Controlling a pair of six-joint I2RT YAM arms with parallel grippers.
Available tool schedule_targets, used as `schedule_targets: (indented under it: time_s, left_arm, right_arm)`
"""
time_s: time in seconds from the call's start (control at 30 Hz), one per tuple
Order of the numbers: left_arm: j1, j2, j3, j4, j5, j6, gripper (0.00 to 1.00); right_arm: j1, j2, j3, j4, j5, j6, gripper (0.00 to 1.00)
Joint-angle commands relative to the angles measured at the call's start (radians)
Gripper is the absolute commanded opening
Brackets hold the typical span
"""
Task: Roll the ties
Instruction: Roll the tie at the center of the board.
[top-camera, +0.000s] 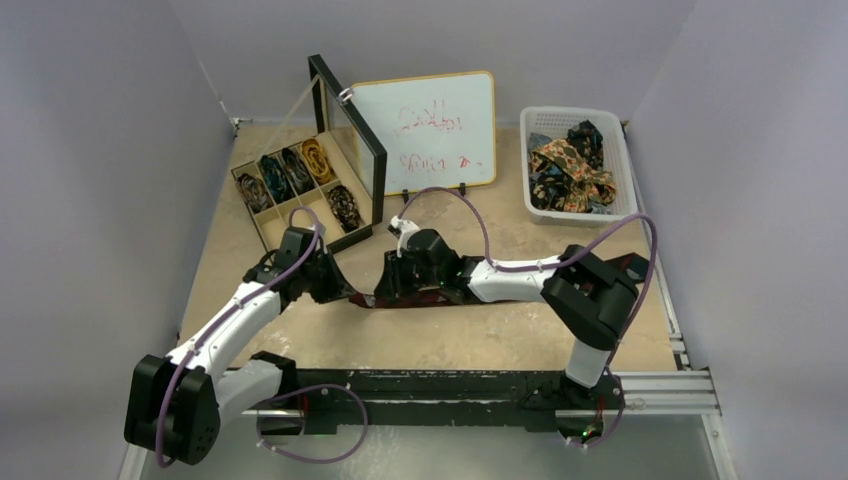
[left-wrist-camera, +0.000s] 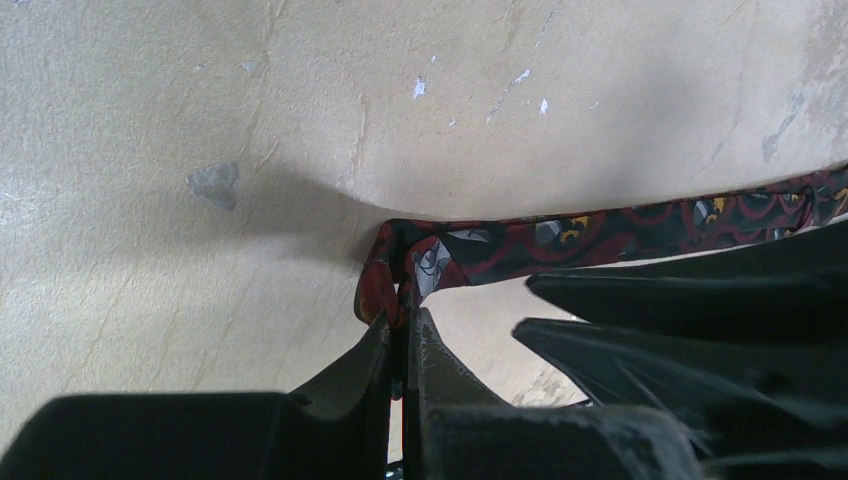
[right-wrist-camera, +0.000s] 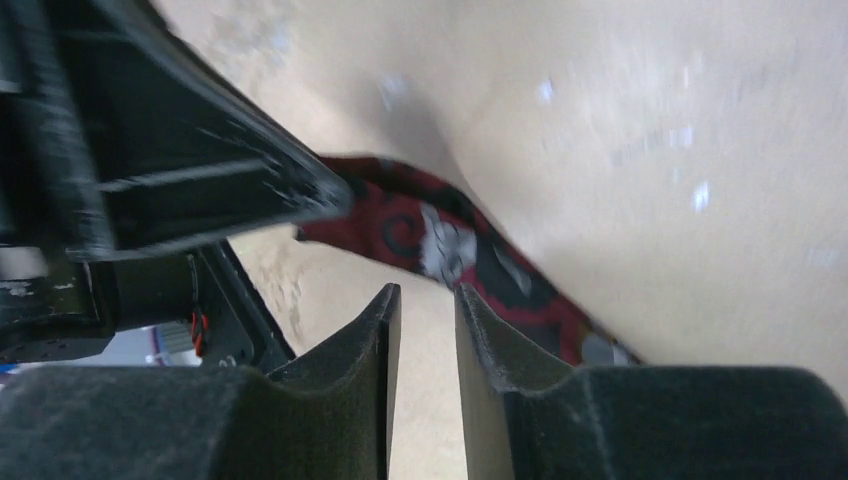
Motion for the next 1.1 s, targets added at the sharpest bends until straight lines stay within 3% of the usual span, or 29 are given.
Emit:
schedule_targets:
  time_s: [0.0, 0.63, 0.83, 1.07]
  left_arm:
    - [-0.004, -0.011, 0.004, -0.002, -0.005, 0.023, 0.00]
    - [-0.004, -0.030, -0.003, 0.022, 0.028, 0.025, 0.00]
    - [-0.004, -0.031, -0.007, 0.018, 0.023, 0.022, 0.00]
    - [-0.004, -0.025, -0.006, 0.028, 0.029, 0.023, 0.00]
  right_arm:
    - [0.004, 0.004, 0.012, -0.118, -0.028, 0.196, 0.28]
    - [0.001, 0.177, 0.116, -0.239, -0.010, 0.204, 0.11]
    - [0.001, 0.095, 0.087, -0.220, -0.011, 0.194, 0.19]
    - [0.000, 0.098, 0.087, -0.208, 0.003, 0.192, 0.18]
